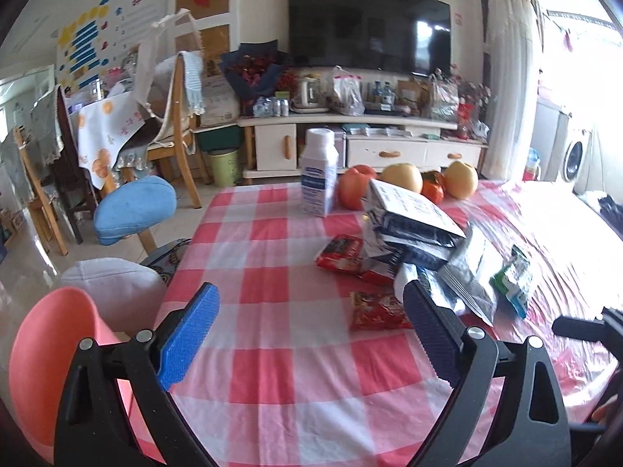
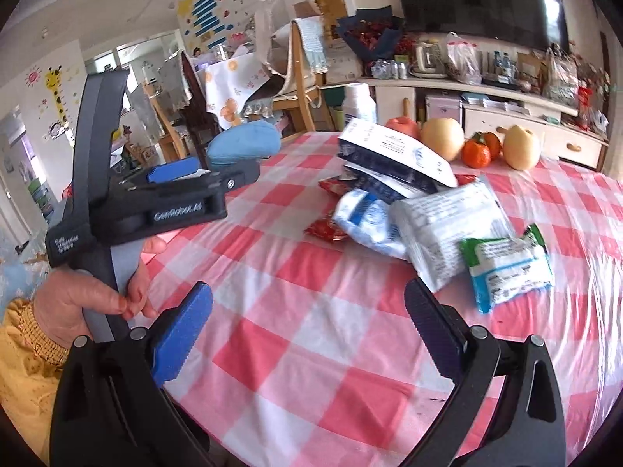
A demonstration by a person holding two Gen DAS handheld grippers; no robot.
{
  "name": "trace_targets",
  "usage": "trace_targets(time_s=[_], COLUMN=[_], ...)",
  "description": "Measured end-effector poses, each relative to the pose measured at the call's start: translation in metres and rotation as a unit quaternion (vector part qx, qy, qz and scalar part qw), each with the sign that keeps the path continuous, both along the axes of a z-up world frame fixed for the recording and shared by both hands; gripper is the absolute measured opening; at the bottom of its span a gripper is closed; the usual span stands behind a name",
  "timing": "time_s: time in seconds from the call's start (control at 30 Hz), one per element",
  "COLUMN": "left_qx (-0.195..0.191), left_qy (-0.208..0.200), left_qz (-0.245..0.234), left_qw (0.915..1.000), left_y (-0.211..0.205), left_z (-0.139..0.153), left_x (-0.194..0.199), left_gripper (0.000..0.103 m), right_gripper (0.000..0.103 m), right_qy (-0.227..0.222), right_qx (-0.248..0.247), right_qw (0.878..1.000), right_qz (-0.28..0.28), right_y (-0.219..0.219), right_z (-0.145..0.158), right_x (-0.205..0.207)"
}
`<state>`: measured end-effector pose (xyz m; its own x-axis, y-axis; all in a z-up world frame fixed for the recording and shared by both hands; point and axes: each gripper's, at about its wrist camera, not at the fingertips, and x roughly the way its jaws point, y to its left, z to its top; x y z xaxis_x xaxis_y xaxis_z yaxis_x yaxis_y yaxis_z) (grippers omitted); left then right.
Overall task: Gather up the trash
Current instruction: 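Bring both empty tools back over the trash pile on the table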
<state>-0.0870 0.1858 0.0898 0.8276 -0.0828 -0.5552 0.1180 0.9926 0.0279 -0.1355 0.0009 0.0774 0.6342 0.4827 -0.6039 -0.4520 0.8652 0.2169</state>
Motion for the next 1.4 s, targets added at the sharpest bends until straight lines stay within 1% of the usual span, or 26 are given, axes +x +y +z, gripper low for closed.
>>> trace_targets(time_s=[0.23, 0.37, 0.53, 0.7, 0.8, 0.9, 0.97, 1.03, 1.1, 1.17, 1.2, 1.3, 1.37, 1.4], left_qx=[0.021, 0.032, 0.042, 0.026, 0.017, 0.019, 0.036, 0.049, 0.094, 0.128, 0.148, 0.18, 0.199, 0.21], left_qy=[0.015, 0.015, 0.026, 0.033, 0.03, 0.022, 0.008, -0.001, -0.01, -0.012, -0.009, 0.009, 0.033, 0.053], left_qz=[-0.034, -0.06, -0.083, -0.093, -0.089, -0.084, -0.08, -0.085, -0.098, -0.109, -0.117, -0.12, -0.113, -0.105], left_qw=[0.9991, 0.9976, 0.9953, 0.9947, 0.9955, 0.996, 0.9962, 0.9952, 0.9907, 0.9857, 0.9821, 0.9762, 0.9729, 0.9705], left_y=[-0.033, -0.051, -0.072, -0.081, -0.081, -0.08, -0.081, -0.083, -0.092, -0.103, -0.111, -0.129, -0.141, -0.147], left_z=[-0.01, -0.013, -0.02, -0.02, -0.016, -0.009, 0.0, 0.009, 0.021, 0.028, 0.033, 0.038, 0.035, 0.03], left_x=[0.003, 0.003, 0.007, 0.015, 0.025, 0.035, 0.042, 0.049, 0.063, 0.076, 0.088, 0.115, 0.136, 0.149], left_gripper=[0.094, 0.094, 0.094, 0.094, 0.094, 0.094, 0.094, 0.094, 0.094, 0.094, 0.094, 0.094, 0.094, 0.094], right_gripper=[0.099, 0.099, 0.099, 0.099, 0.099, 0.099, 0.099, 0.099, 0.099, 0.099, 0.099, 0.099, 0.099, 0.099], right_qy=[0.02, 0.026, 0.047, 0.076, 0.101, 0.13, 0.148, 0.157, 0.167, 0.172, 0.174, 0.178, 0.181, 0.184], right_qx=[0.012, 0.02, 0.033, 0.056, 0.066, 0.103, 0.119, 0.127, 0.132, 0.136, 0.137, 0.139, 0.14, 0.142], right_qw=[0.999, 0.998, 0.995, 0.988, 0.982, 0.972, 0.967, 0.964, 0.961, 0.96, 0.96, 0.959, 0.958, 0.957], right_qz=[-0.027, -0.044, -0.077, -0.118, -0.145, -0.165, -0.17, -0.173, -0.174, -0.174, -0.174, -0.171, -0.172, -0.172], right_y=[-0.028, -0.047, -0.072, -0.104, -0.12, -0.136, -0.143, -0.147, -0.15, -0.15, -0.149, -0.148, -0.147, -0.148], right_z=[-0.003, -0.003, -0.006, -0.011, -0.015, -0.021, -0.026, -0.029, -0.031, -0.032, -0.032, -0.033, -0.034, -0.035], right_x=[0.01, 0.015, 0.027, 0.04, 0.047, 0.055, 0.06, 0.064, 0.068, 0.071, 0.072, 0.076, 0.078, 0.08])
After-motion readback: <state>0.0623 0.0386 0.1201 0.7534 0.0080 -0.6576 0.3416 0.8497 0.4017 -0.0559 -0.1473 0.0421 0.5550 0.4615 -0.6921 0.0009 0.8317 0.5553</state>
